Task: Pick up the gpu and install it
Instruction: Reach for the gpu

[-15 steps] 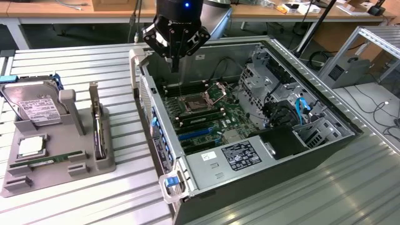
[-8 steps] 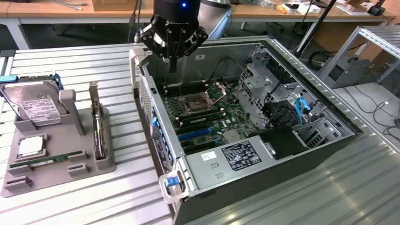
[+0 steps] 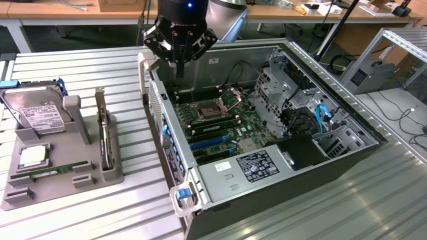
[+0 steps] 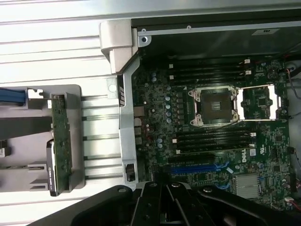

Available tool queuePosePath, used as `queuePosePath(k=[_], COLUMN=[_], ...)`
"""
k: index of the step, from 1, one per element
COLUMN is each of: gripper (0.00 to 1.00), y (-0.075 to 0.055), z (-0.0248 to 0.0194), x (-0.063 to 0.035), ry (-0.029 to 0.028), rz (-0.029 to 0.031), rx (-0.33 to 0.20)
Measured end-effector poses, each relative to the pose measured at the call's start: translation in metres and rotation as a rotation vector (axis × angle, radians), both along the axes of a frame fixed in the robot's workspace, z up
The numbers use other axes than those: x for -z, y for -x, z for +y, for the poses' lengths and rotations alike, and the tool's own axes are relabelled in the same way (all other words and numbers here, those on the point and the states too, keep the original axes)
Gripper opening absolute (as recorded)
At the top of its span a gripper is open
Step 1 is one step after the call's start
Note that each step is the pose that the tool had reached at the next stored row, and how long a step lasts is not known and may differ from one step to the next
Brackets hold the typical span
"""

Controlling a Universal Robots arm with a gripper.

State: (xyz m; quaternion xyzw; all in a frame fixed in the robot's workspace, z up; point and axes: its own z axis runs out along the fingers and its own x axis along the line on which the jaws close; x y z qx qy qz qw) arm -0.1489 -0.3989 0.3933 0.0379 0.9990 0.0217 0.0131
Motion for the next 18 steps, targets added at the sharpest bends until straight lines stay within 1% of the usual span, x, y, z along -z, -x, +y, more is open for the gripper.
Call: queuePosePath(k=[18], gripper=[0.11], y=[0.014], z=[0.0000], x=[0.0000], ry=[0.0000], rz=[0.0000], rx=[0.000])
